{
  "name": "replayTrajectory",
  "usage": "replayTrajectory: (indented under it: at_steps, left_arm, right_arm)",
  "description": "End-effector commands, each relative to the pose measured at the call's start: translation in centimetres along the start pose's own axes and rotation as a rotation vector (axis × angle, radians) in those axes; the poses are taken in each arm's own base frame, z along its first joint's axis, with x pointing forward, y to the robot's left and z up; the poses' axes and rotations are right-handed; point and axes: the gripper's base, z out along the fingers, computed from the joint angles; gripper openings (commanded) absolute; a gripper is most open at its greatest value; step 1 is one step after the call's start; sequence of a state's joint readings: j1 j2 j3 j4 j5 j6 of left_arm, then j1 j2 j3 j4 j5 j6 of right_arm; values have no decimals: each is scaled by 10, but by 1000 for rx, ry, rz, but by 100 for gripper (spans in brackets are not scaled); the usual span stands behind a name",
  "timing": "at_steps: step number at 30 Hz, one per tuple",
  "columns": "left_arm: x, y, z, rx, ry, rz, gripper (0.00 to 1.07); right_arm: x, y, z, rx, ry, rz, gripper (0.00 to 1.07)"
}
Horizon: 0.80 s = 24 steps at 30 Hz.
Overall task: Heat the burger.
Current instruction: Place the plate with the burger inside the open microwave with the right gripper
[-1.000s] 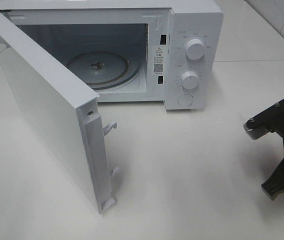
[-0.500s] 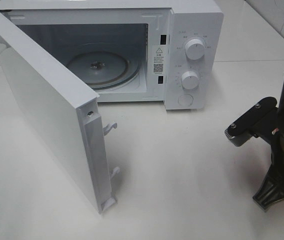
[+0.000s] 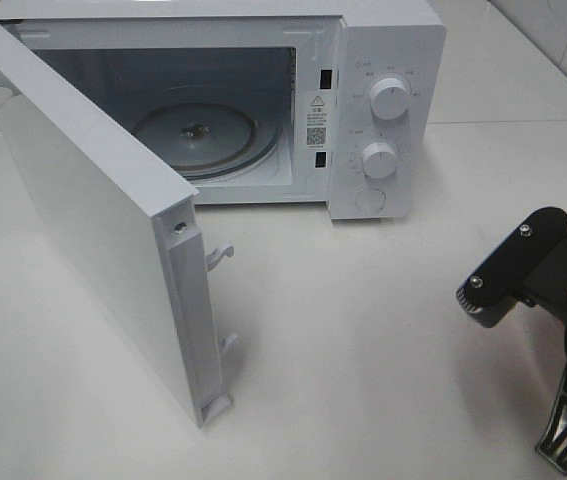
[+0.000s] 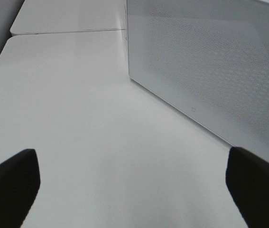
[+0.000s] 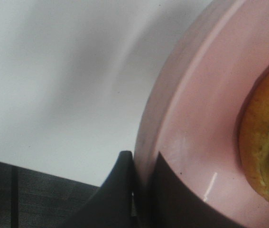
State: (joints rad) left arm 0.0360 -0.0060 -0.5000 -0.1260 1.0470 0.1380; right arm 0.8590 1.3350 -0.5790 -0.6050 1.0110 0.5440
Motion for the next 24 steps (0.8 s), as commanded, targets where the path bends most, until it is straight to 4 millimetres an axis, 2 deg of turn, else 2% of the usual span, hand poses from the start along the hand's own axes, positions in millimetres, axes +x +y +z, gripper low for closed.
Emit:
replayTrajectory:
  at_steps: [1,9,17,24]
  left_arm:
    - [1,0,-2,-6,-23,3,100]
    - [1,0,-2,-6,-23,3,100]
    - [1,0,-2,-6,-23,3,100]
    - [1,0,-2,-6,-23,3,100]
  right_arm:
    - [4,1,-8,59,-35,-74,1]
    - [2,10,-14,79,-87,-166,2]
    - [0,9,-14,98,-114,-229,2]
    - [-7,9,-16,112,-185,-352,3]
